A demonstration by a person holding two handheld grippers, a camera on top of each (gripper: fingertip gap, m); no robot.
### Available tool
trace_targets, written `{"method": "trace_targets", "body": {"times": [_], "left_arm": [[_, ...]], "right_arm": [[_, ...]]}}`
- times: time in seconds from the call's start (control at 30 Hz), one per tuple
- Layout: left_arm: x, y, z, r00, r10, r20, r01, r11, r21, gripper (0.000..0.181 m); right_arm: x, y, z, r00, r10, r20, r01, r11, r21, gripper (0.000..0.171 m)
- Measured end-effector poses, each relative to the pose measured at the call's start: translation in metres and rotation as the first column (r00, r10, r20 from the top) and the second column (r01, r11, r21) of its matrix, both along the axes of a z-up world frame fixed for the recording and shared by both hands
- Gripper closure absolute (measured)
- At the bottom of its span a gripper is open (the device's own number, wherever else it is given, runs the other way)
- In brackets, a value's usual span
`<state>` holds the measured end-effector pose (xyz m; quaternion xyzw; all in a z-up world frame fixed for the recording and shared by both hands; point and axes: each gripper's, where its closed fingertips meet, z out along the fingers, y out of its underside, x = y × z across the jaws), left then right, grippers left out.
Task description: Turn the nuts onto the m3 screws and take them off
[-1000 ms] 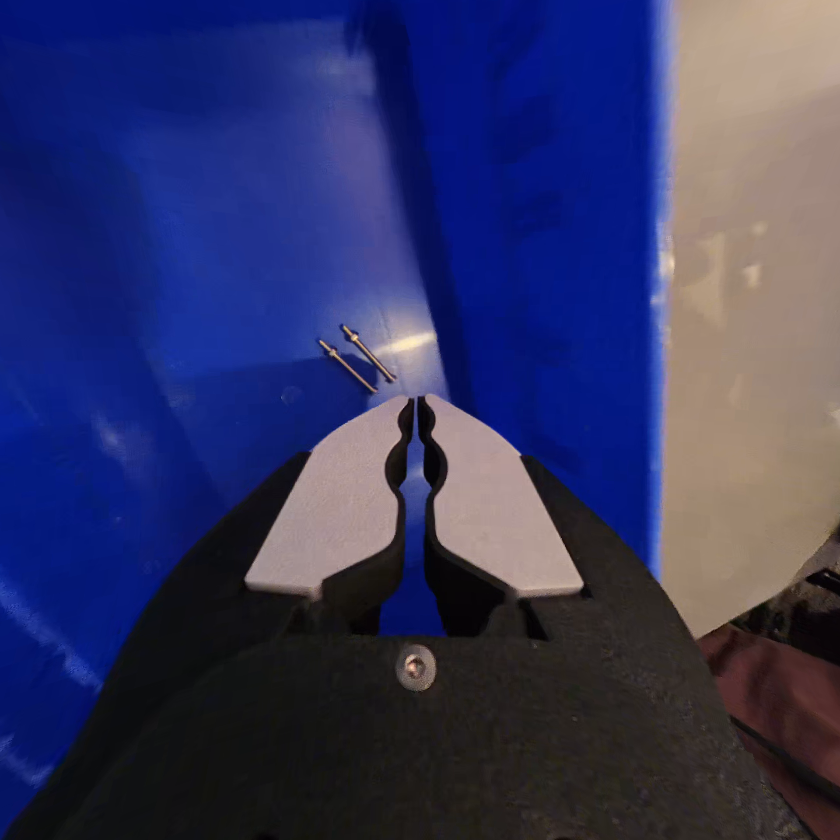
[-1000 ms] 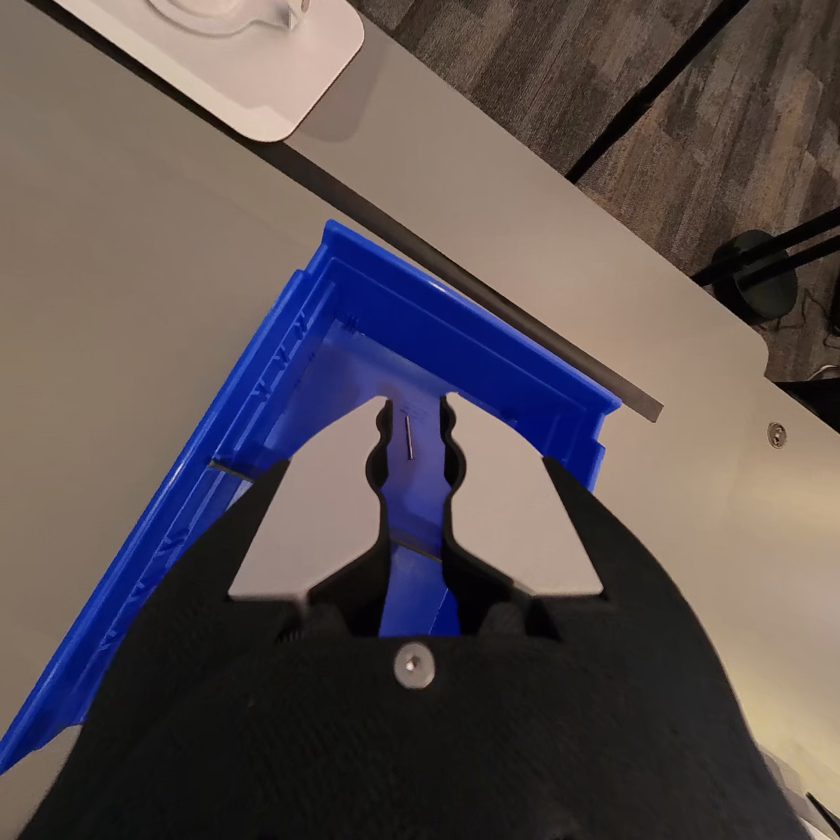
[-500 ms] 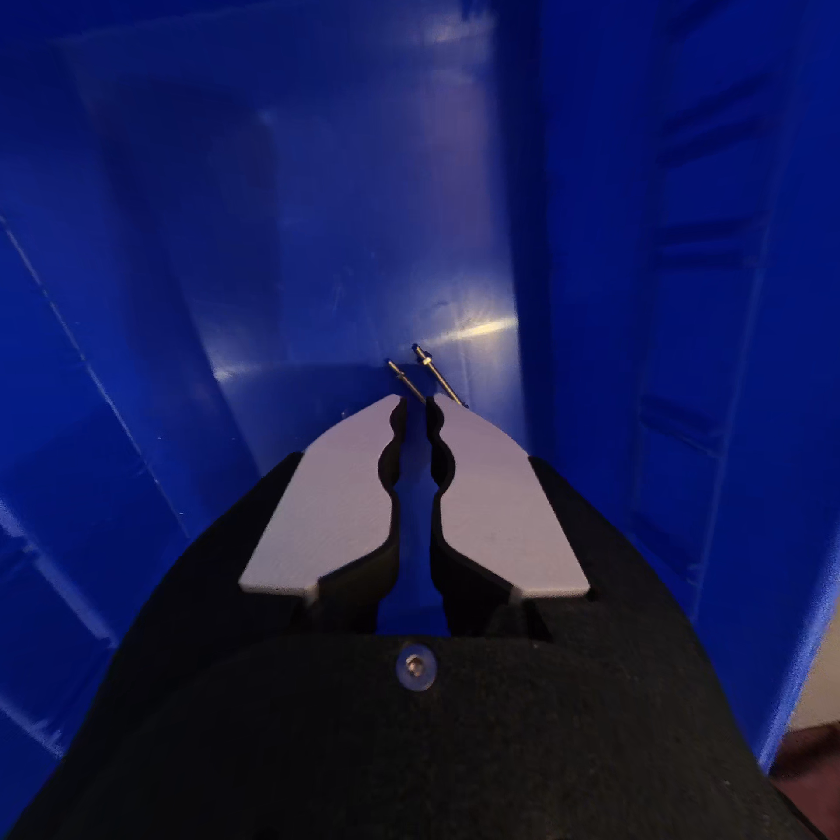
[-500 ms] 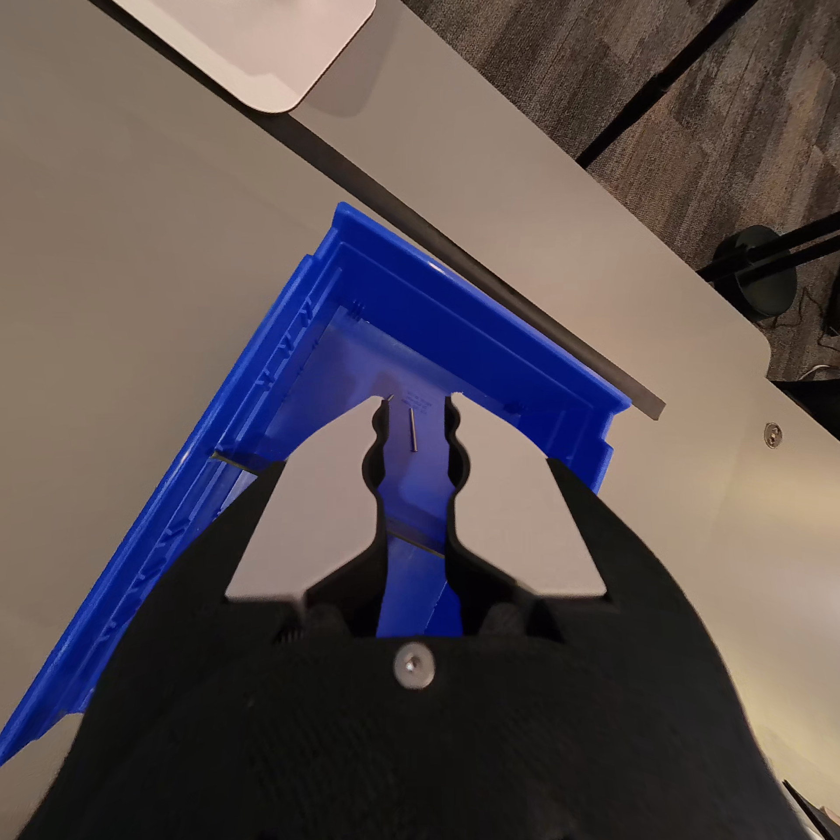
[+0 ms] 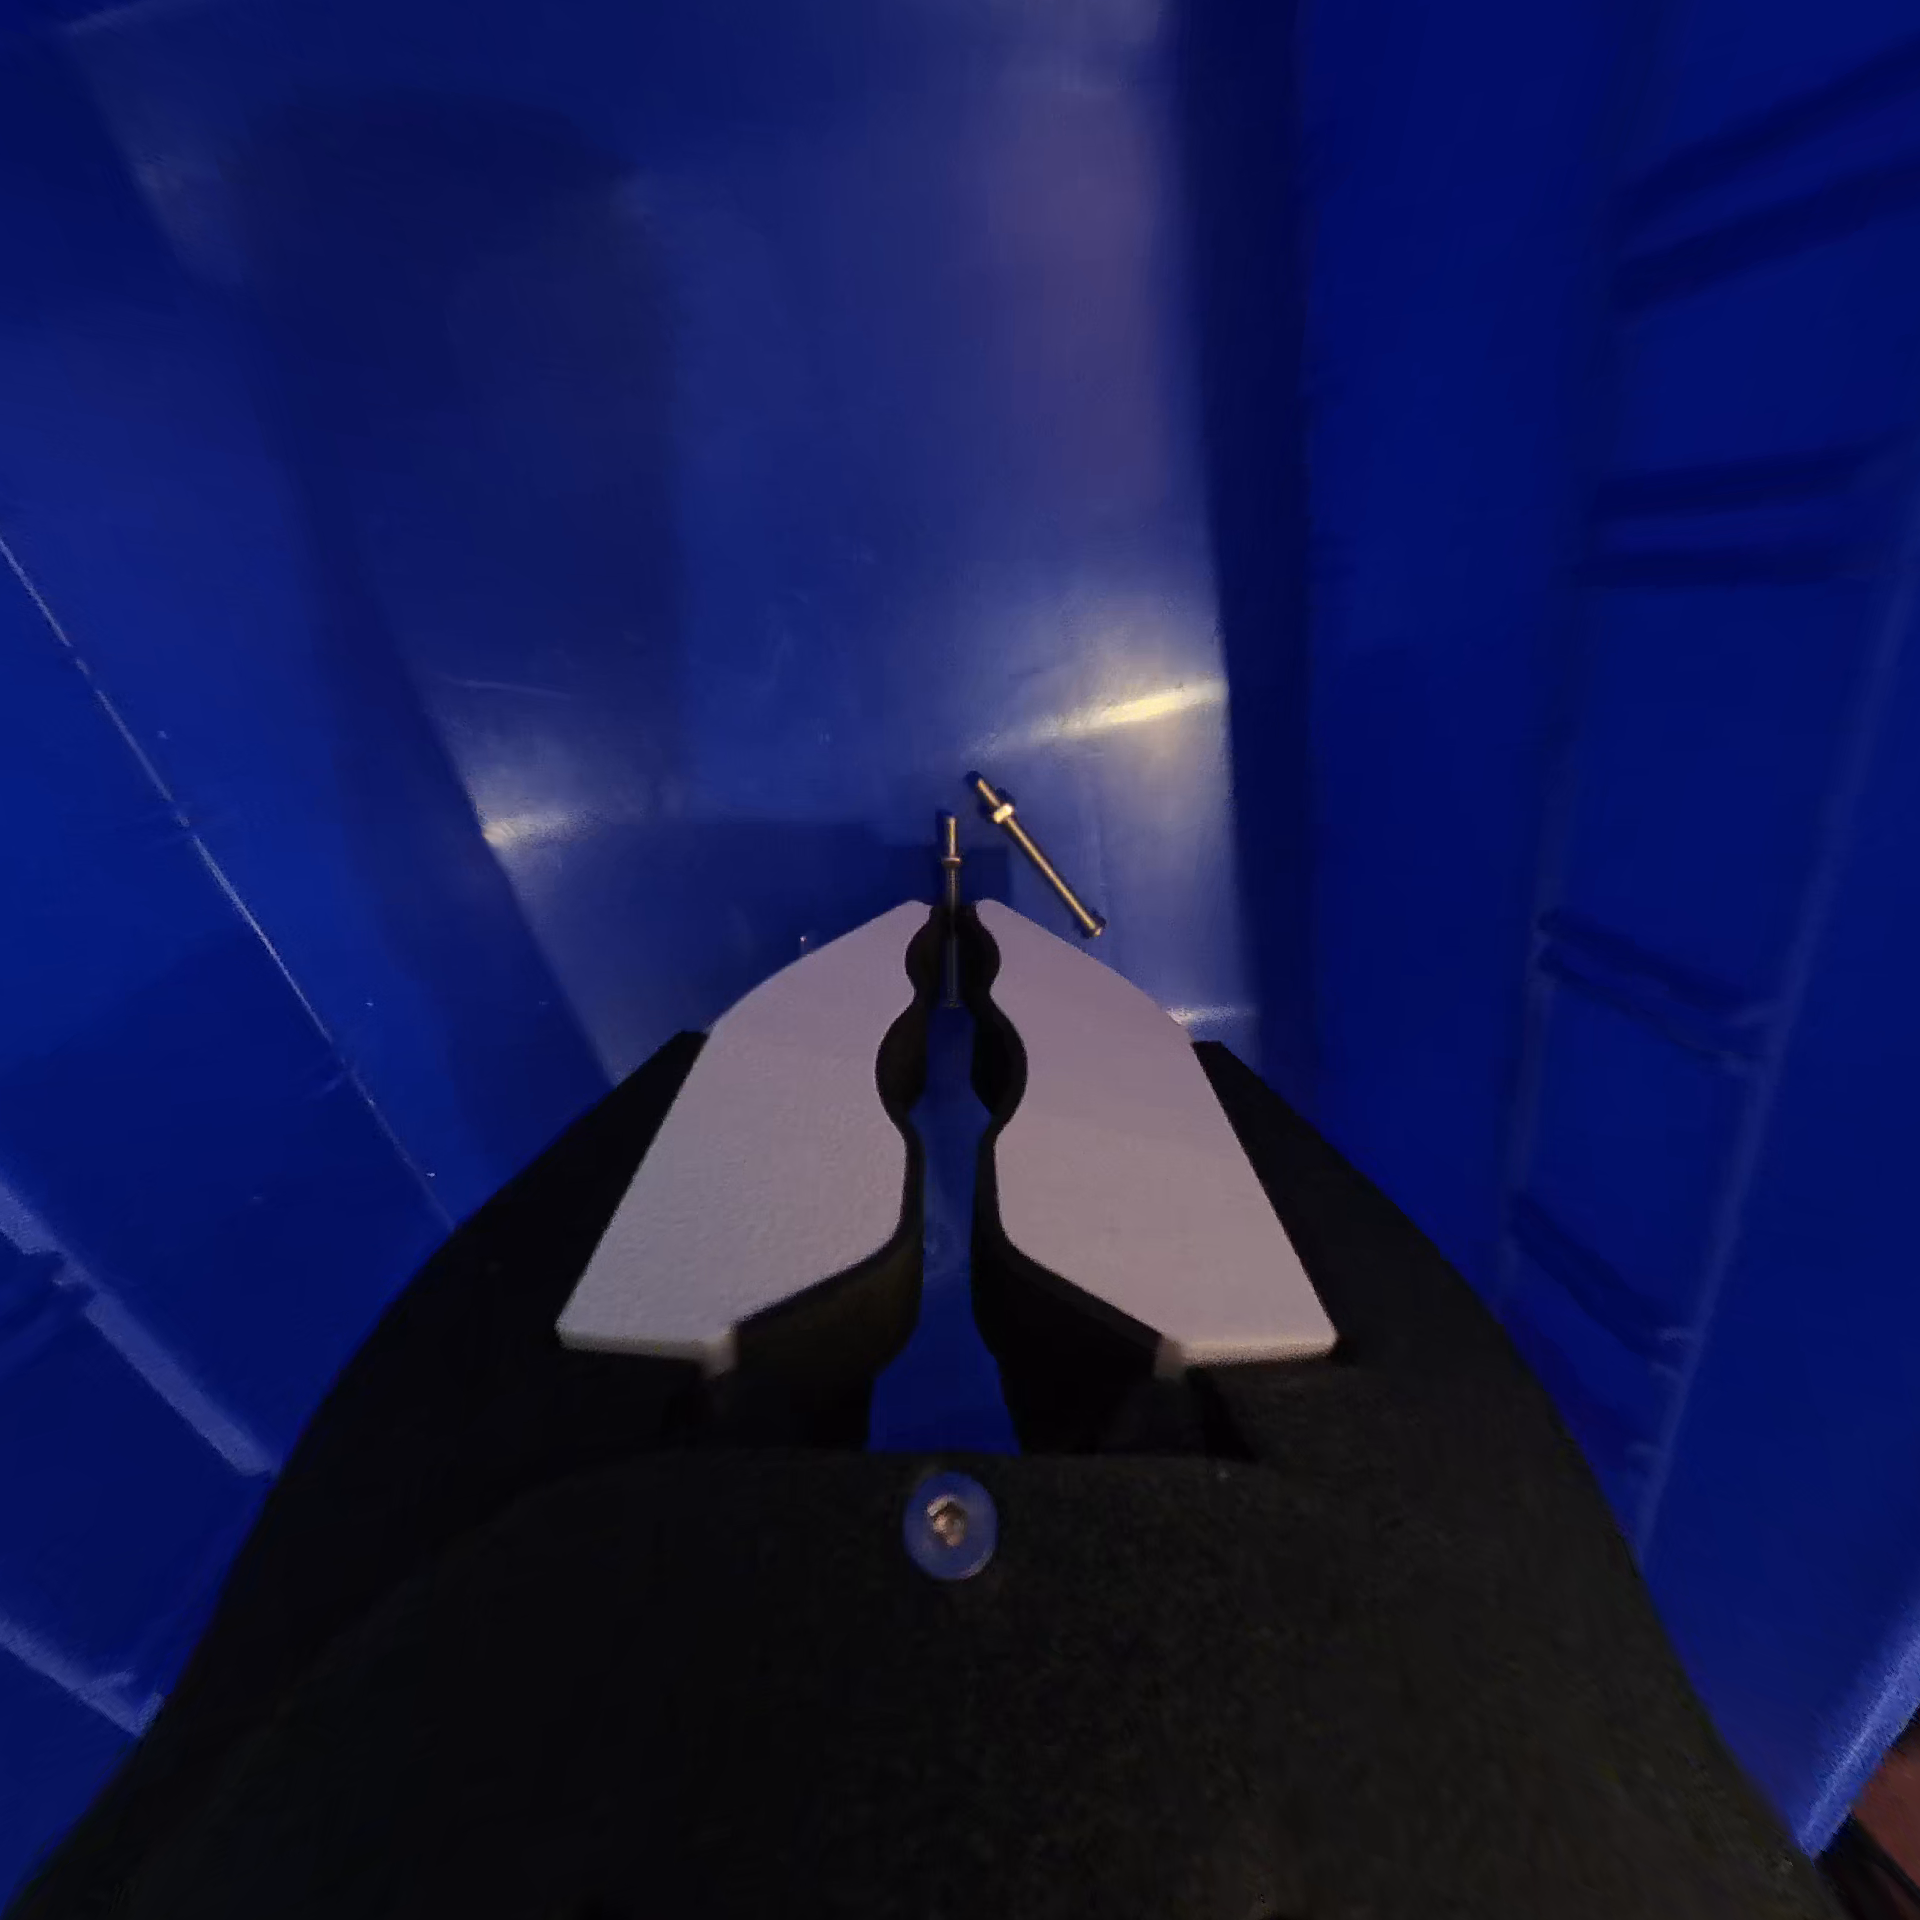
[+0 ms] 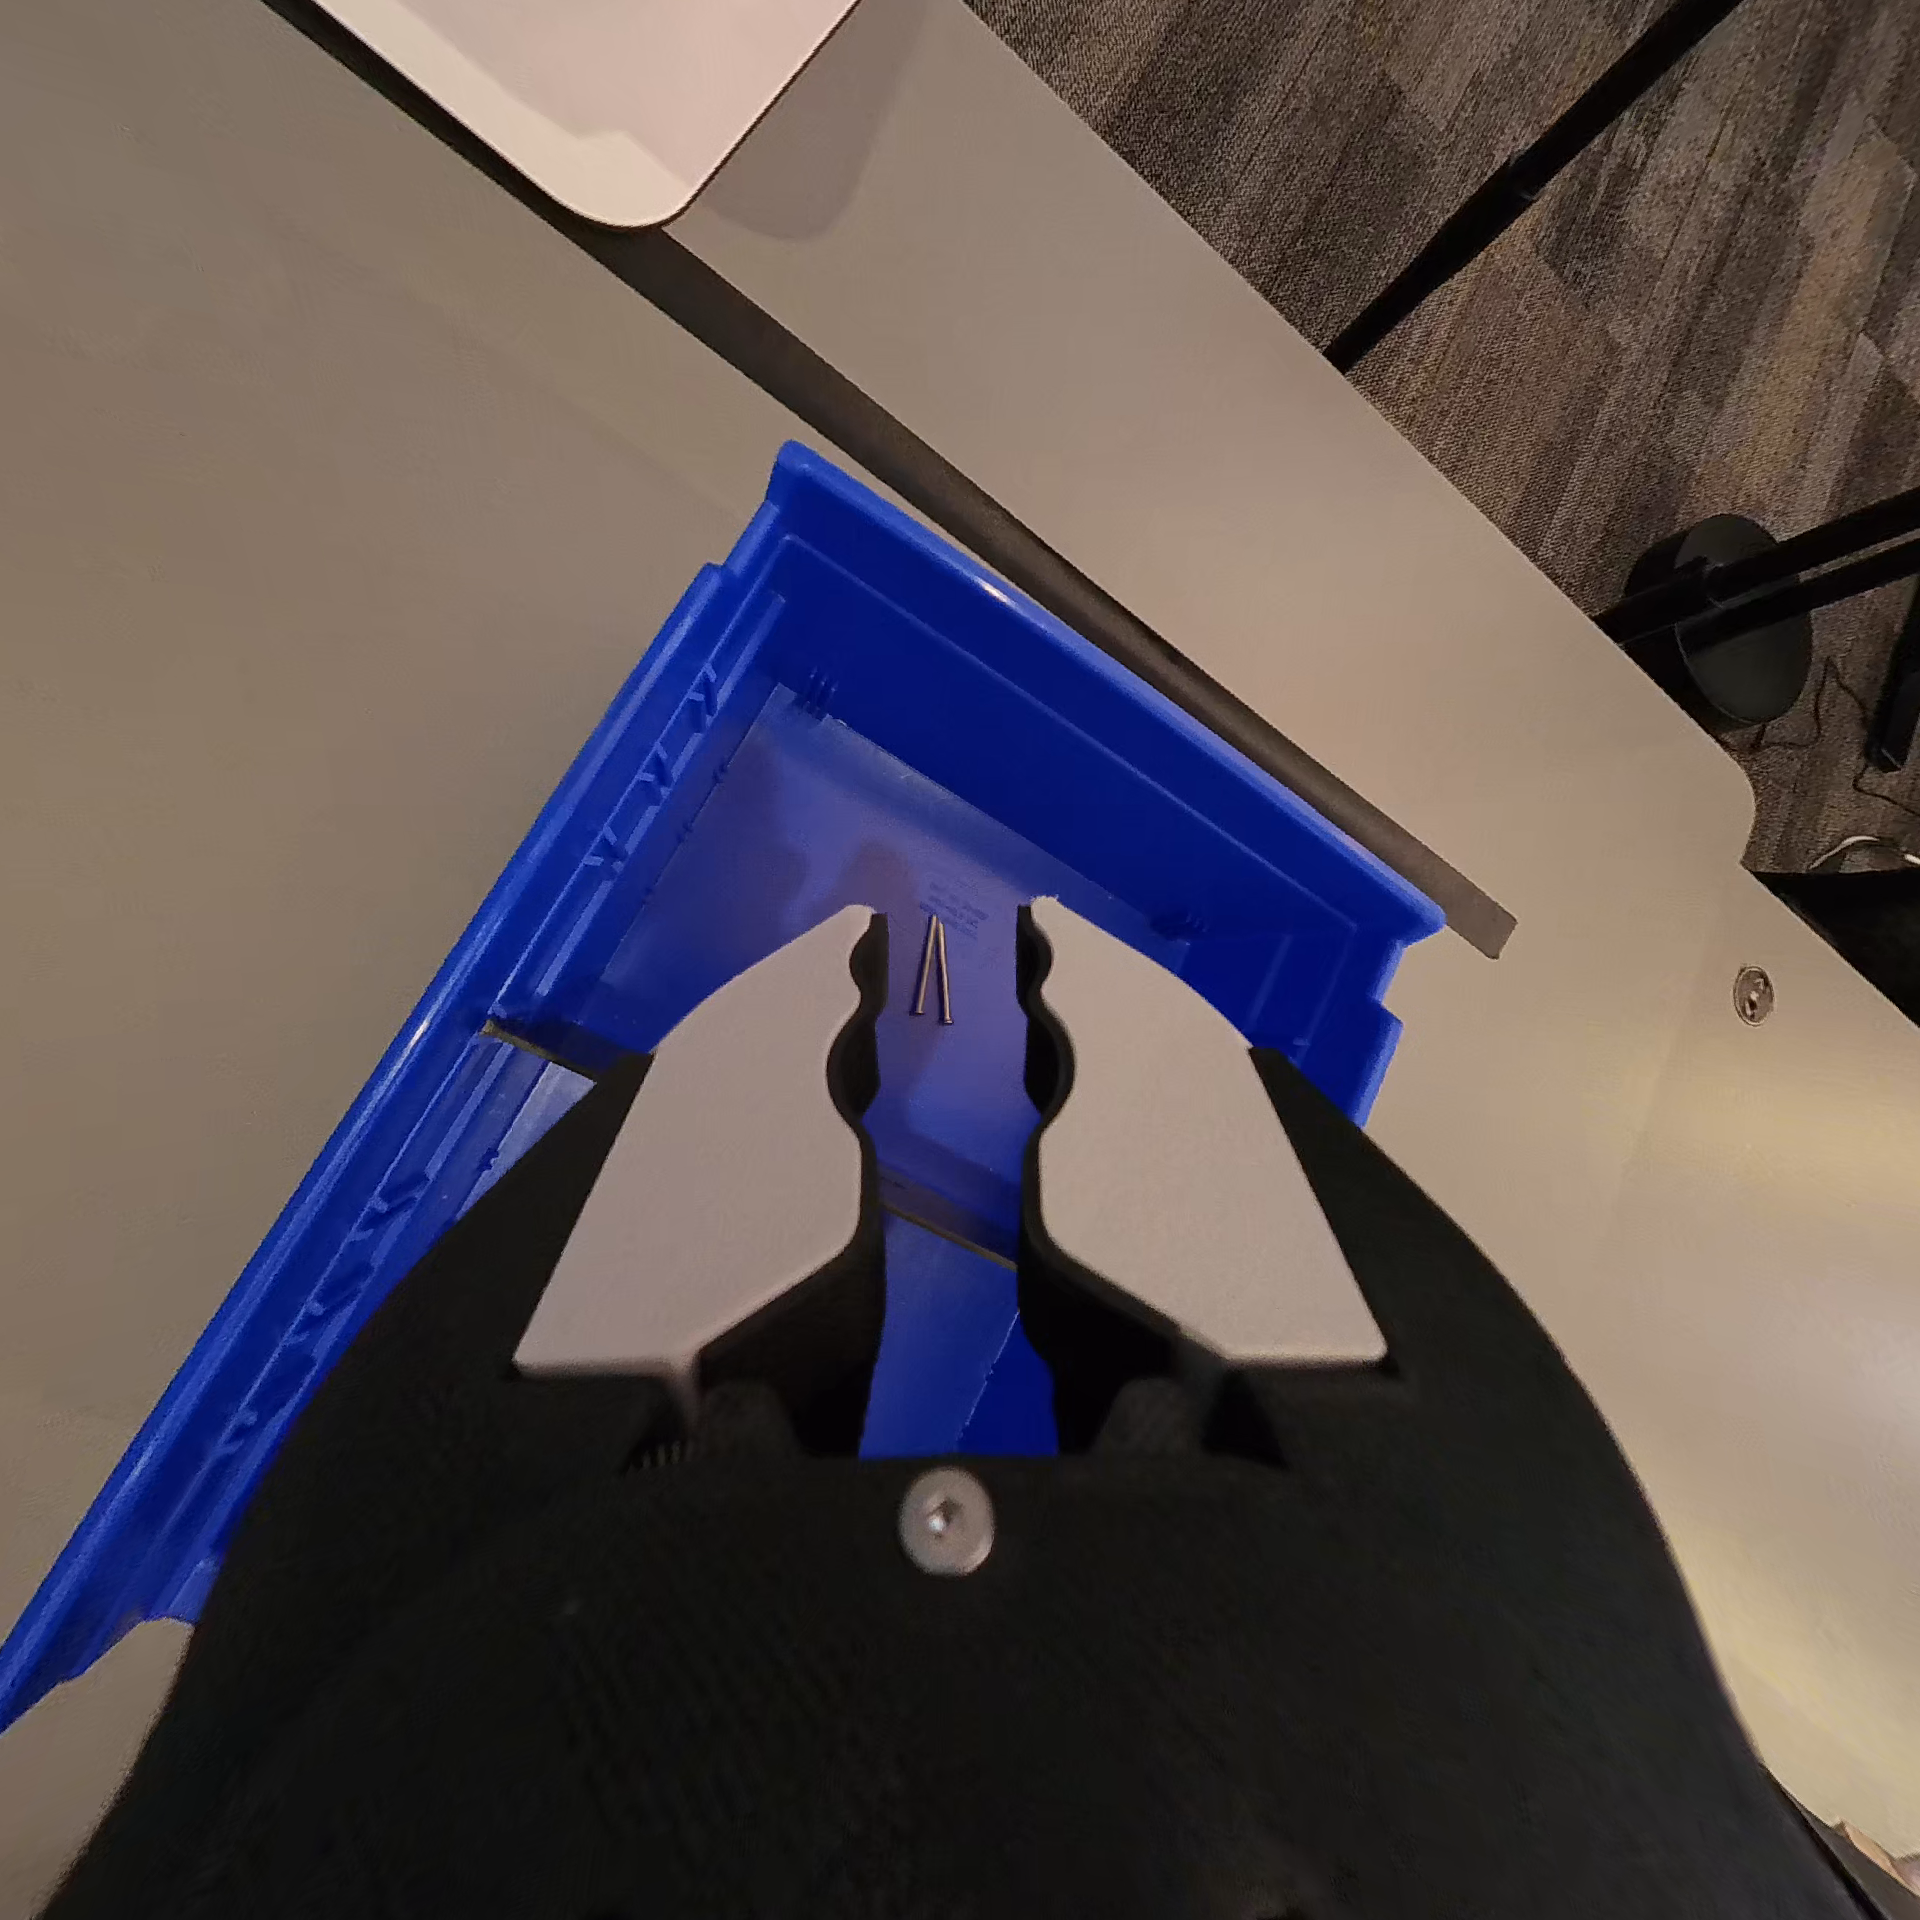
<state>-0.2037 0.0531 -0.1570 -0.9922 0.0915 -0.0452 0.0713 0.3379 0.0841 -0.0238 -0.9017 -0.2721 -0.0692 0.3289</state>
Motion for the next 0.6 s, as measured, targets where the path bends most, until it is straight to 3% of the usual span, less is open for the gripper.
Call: {"method": "trace_targets", "body": {"times": [0.23, 0.33, 0.4, 0.43, 0.5, 0.57, 0.6], "left_arm": [[-0.006, -0.001, 0.006, 0.997, -0.068, -0.031, 0.068, 0.998, 0.010, 0.179], [0.003, 0.008, 0.054, 0.995, -0.069, 0.066, 0.056, 0.980, 0.189, 0.178], [0.038, 0.008, 0.111, 0.952, -0.188, 0.241, 0.083, 0.917, 0.390, 0.179], [0.064, 0.002, 0.144, 0.892, -0.307, 0.332, 0.113, 0.863, 0.492, 0.179], [0.127, -0.032, 0.210, 0.657, -0.621, 0.427, 0.192, 0.685, 0.703, 0.179], [0.175, -0.067, 0.251, 0.441, -0.807, 0.393, 0.200, 0.515, 0.833, 0.179], [0.193, -0.079, 0.261, 0.388, -0.849, 0.358, 0.185, 0.452, 0.872, 0.179]], "right_arm": [[0.000, 0.001, 0.002, 1.000, 0.004, 0.019, -0.004, 1.000, 0.016, 0.146], [-0.003, 0.002, 0.016, 1.000, 0.011, 0.014, -0.012, 0.997, 0.074, 0.147], [-0.017, 0.001, 0.034, 0.998, 0.061, -0.024, -0.057, 0.987, 0.152, 0.147], [-0.032, -0.001, 0.047, 0.992, 0.119, -0.052, -0.106, 0.972, 0.209, 0.147], [-0.082, -0.015, 0.078, 0.934, 0.314, -0.168, -0.245, 0.908, 0.340, 0.147], [-0.148, -0.050, 0.111, 0.745, 0.570, -0.347, -0.392, 0.795, 0.463, 0.147], [-0.178, -0.074, 0.126, 0.603, 0.678, -0.419, -0.455, 0.724, 0.518, 0.147]]}}
